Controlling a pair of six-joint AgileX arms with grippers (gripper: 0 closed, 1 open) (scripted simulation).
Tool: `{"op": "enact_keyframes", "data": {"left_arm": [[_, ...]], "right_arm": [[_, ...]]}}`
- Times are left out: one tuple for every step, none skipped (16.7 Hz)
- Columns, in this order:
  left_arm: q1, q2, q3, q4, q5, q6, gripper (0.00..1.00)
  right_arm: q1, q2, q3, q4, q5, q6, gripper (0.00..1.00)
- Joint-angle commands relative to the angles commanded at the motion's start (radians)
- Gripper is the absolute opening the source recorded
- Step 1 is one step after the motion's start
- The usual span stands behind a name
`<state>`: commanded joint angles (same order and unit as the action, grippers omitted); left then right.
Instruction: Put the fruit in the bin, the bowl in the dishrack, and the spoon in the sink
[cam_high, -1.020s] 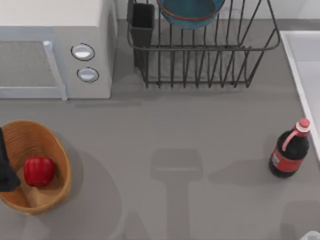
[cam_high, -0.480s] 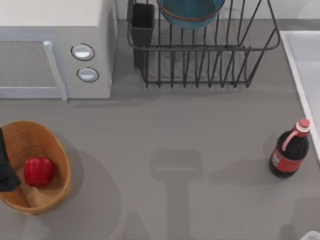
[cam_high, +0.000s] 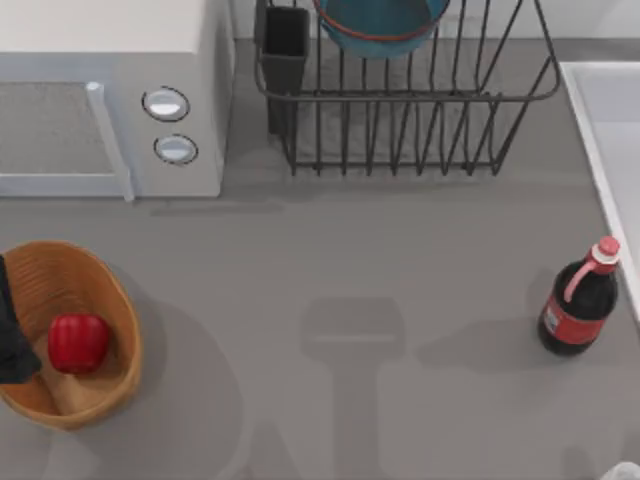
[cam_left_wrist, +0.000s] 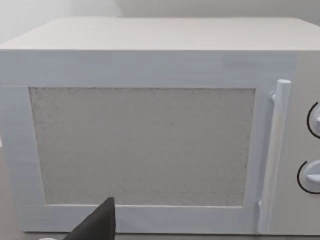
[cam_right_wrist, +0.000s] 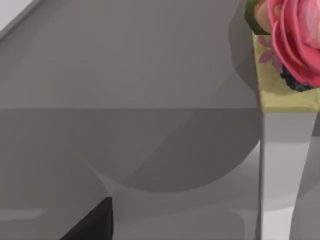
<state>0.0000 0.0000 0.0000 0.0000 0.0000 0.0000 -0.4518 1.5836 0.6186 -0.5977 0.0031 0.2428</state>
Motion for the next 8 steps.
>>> {"op": "enact_keyframes", "data": {"left_arm": [[0.000,0.000,0.000,0.000,0.000,0.000,1.00],[0.000,0.000,0.000,0.000,0.000,0.000,1.00],[0.000,0.000,0.000,0.000,0.000,0.000,1.00],[0.000,0.000,0.000,0.000,0.000,0.000,1.00],[0.000,0.000,0.000,0.000,0.000,0.000,1.00],[0.000,0.000,0.000,0.000,0.000,0.000,1.00],[0.000,0.000,0.000,0.000,0.000,0.000,1.00],[0.000,0.000,0.000,0.000,0.000,0.000,1.00]], "right_arm": [[0.000,0.008,-0.009,0.015,0.000,0.000,1.00],[0.000,0.010,-0.012,0.019,0.000,0.000,1.00],[0.000,0.010,-0.012,0.019,0.000,0.000,1.00],[0.000,0.010,-0.012,0.019,0.000,0.000,1.00],[0.000,0.010,-0.012,0.019,0.000,0.000,1.00],[0.000,0.010,-0.012,0.019,0.000,0.000,0.92],[0.000,0.010,-0.012,0.019,0.000,0.000,0.85],[0.000,0.010,-0.012,0.019,0.000,0.000,0.77]]}}
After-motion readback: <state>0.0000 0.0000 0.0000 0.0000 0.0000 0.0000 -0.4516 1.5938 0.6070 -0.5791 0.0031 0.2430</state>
